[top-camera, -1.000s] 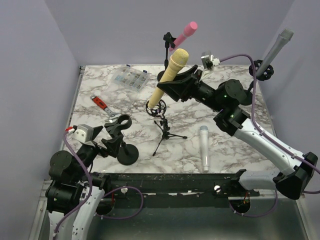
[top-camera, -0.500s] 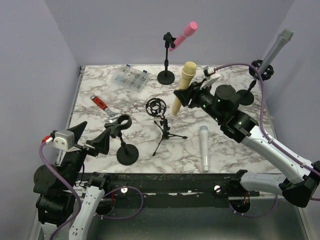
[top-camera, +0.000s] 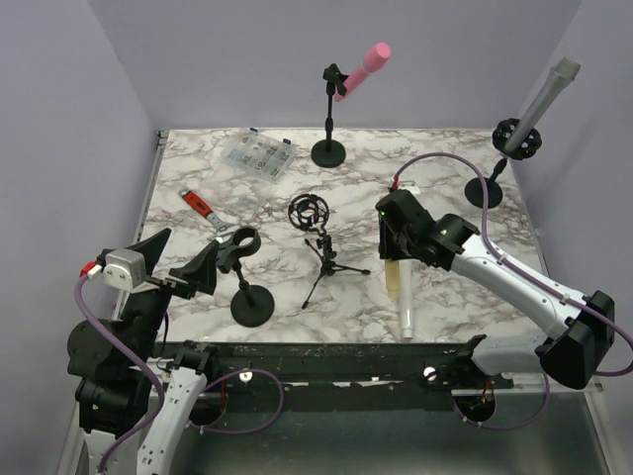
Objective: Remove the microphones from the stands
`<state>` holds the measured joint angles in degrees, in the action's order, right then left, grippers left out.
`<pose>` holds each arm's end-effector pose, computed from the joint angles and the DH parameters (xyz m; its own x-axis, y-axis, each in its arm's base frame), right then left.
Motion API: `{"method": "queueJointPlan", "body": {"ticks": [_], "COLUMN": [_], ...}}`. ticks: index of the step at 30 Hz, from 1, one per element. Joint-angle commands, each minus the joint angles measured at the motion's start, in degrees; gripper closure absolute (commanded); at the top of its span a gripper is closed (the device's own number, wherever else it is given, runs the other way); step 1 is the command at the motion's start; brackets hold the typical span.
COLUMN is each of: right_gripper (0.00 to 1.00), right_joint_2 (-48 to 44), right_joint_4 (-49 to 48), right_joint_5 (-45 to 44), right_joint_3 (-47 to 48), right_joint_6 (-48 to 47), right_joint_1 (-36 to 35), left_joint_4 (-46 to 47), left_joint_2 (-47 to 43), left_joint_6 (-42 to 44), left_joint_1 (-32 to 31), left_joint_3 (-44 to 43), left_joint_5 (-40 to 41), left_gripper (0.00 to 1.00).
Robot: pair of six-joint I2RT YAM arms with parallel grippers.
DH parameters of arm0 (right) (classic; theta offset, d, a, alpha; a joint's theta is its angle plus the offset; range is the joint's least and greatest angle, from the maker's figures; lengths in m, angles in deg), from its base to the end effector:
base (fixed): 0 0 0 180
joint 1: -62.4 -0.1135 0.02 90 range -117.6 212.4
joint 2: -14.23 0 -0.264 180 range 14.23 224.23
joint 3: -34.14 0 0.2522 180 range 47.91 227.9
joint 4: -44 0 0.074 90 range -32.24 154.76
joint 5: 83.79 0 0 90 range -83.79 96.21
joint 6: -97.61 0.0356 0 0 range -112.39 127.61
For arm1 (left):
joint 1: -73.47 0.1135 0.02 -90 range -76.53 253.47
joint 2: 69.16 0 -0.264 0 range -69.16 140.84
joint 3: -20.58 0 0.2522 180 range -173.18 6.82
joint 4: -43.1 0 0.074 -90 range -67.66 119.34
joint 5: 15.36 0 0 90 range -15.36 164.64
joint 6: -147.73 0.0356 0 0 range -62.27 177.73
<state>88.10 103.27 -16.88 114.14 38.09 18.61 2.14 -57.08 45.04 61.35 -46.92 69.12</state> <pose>0.1984 0.1708 0.3086 -0.7345 -0.0578 -0.6761 -0.1093 0.9934 0.0339 0.0100 -0.0056 0.4037 0.1723 -0.2606 -0.9499 0.3464 0.9188 -0.1893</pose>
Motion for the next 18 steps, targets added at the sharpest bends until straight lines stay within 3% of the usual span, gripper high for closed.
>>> {"method": "queueJointPlan", "body": {"ticks": [1, 5, 18], "right_gripper": [0.99, 0.99, 0.99], "right_joint_2": [1.62, 1.96, 6.33], "right_joint_4": [7.67, 1.77, -7.03], "right_joint_5": [12.32, 20.31, 16.56], "right_joint_3": [-2.73, -10.47, -17.54], "right_joint_6": [6.5, 8.71, 12.83], "right_joint_1": [-0.04, -0.07, -0.07], "left_joint_4": [1.01, 1.03, 0.19], "left_joint_2": [-1.18, -2.1, -2.58], "left_joint_6": [0.32, 0.21, -0.5], "left_joint_1": [-0.1, -0.1, -0.12], "left_joint_3": [0.86, 1.52, 1.95], "left_joint_5": [1.03, 1.28, 0.61], "left_gripper": [0.01, 0.02, 0.01]}}
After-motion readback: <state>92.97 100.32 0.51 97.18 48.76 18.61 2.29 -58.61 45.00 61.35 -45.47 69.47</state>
